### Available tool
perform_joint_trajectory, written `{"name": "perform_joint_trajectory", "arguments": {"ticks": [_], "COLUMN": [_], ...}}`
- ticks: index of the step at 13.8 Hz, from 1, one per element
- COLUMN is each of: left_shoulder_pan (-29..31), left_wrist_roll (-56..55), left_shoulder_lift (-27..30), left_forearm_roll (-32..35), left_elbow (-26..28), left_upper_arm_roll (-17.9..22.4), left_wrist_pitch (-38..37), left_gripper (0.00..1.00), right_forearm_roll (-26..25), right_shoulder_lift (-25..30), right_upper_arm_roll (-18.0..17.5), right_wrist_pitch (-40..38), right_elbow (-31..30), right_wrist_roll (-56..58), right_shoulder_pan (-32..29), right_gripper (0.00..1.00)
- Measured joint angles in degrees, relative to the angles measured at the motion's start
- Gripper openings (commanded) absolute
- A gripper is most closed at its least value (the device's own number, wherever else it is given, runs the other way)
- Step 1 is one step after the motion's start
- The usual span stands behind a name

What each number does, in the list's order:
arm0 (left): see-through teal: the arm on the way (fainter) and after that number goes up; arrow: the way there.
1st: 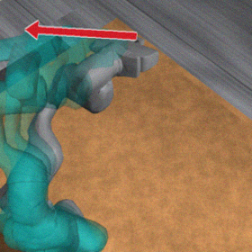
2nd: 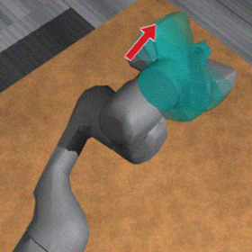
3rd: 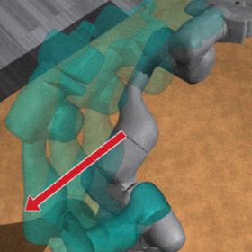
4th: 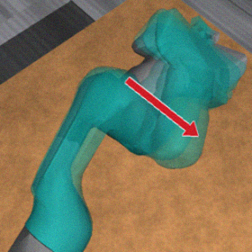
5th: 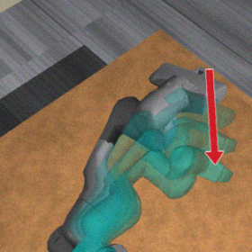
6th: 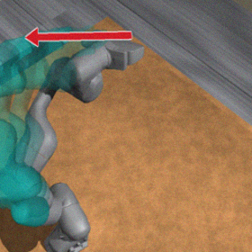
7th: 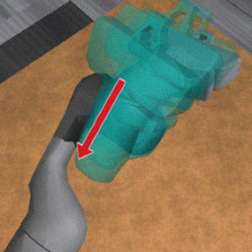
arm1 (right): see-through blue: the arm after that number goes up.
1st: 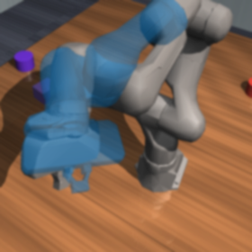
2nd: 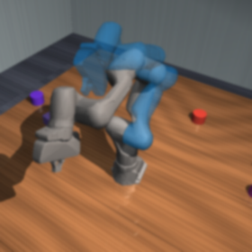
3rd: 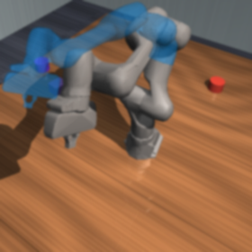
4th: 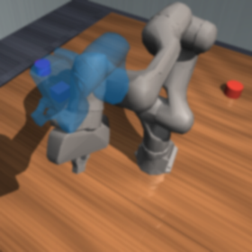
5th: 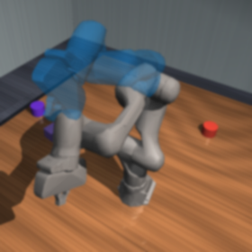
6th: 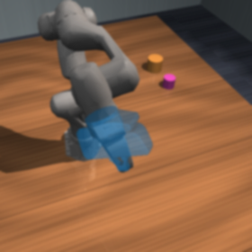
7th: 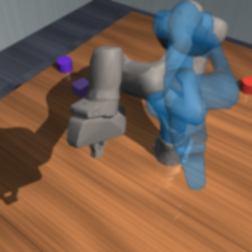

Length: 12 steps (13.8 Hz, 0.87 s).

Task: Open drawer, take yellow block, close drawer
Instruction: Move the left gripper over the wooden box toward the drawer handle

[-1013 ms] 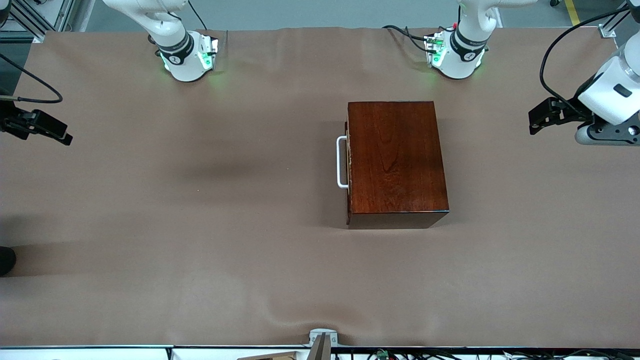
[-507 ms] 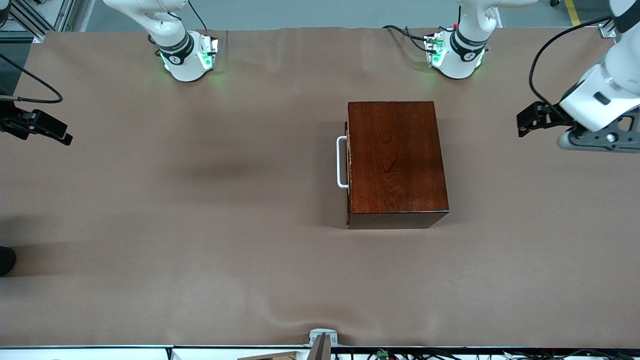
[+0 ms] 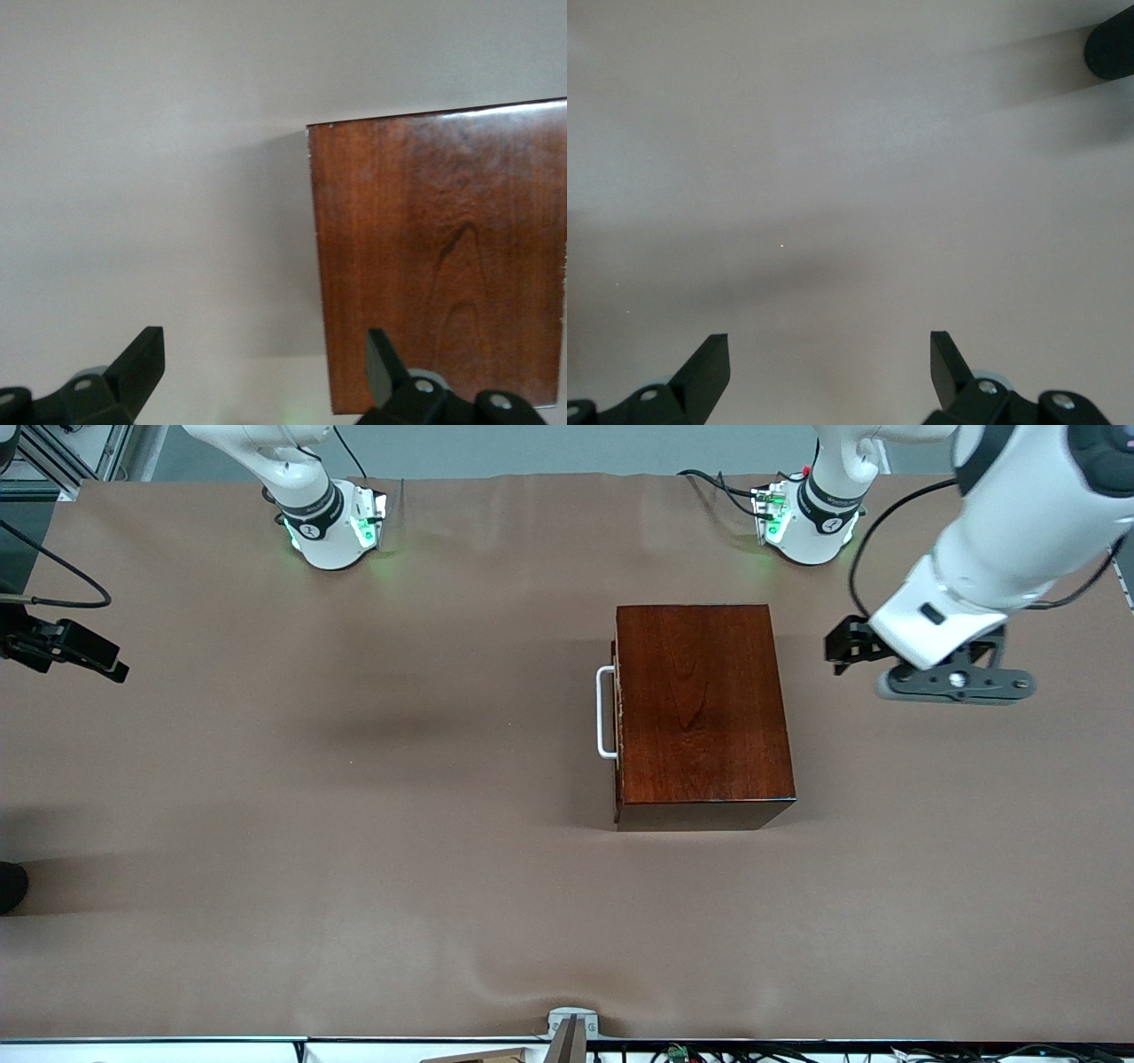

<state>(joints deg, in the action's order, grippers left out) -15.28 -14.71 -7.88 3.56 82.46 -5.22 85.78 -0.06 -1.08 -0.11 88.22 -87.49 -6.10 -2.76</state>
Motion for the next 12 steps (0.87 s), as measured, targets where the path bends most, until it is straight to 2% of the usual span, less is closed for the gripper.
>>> {"name": "perform_joint_trajectory", "arguments": {"ticks": [7, 12], "left_shoulder_pan": [-8.1, -15.2], "left_wrist_roll": [-12.8, -22.6], "left_shoulder_lift": [-4.3, -10.0], "left_forearm_roll": [0.0, 1.8], "left_elbow": [-3.1, -7.2], "left_upper_arm_roll": [-0.1, 0.2], "left_wrist_pitch": [0.0, 0.3], "left_gripper": [1.00, 1.00], "right_forearm_roll": [0.0, 0.0], "right_shoulder_lift": [0.0, 0.0], "right_upper_arm_roll": [-0.1, -0.2], "right_wrist_pitch": [0.4, 0.4], "right_elbow": [0.0, 0.0], "right_wrist_roll": [0.0, 0.0], "right_shoulder_pan": [0.0, 0.0], "right_gripper": [1.00, 1.00]}}
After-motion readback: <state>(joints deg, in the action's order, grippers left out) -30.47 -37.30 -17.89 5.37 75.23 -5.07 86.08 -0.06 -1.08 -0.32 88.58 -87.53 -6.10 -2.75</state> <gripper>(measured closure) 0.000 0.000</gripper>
